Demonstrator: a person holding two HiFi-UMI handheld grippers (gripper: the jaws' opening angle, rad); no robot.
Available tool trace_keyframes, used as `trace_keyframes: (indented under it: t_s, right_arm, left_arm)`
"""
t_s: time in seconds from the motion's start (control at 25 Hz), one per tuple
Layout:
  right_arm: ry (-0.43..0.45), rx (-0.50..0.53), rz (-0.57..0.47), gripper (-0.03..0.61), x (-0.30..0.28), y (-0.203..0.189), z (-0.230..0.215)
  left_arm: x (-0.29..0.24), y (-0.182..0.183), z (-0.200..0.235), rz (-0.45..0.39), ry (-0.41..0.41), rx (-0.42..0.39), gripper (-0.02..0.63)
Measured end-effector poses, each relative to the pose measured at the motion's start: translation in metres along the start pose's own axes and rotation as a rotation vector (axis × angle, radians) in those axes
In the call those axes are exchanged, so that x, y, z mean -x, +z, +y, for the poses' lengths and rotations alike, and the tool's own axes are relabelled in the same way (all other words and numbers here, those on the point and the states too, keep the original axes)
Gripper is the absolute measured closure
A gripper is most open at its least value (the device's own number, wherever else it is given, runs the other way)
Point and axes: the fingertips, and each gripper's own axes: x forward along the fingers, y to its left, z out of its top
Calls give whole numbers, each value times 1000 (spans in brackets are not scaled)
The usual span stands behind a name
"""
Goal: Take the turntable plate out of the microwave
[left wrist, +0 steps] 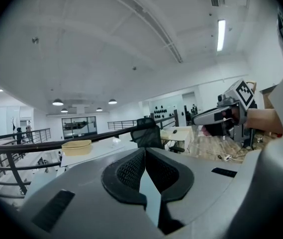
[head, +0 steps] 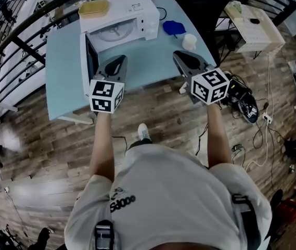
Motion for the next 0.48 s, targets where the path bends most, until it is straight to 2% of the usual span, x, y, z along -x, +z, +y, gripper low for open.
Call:
trace_keyframes:
  t_s: [0.08,0.28,0.48]
  right_arm:
    - [4,-34,-10,575,-21,7,-11]
    - [-26,-43,6,575,-74,10,-37]
    - [3,-45,56,575,-120,-3,-40]
  left_arm:
    - [-17,1,19,-2,-7,5,595]
    - [-53,-6,53,6,-38,24,595]
    - [-74,-23,81,34,-34,51,595]
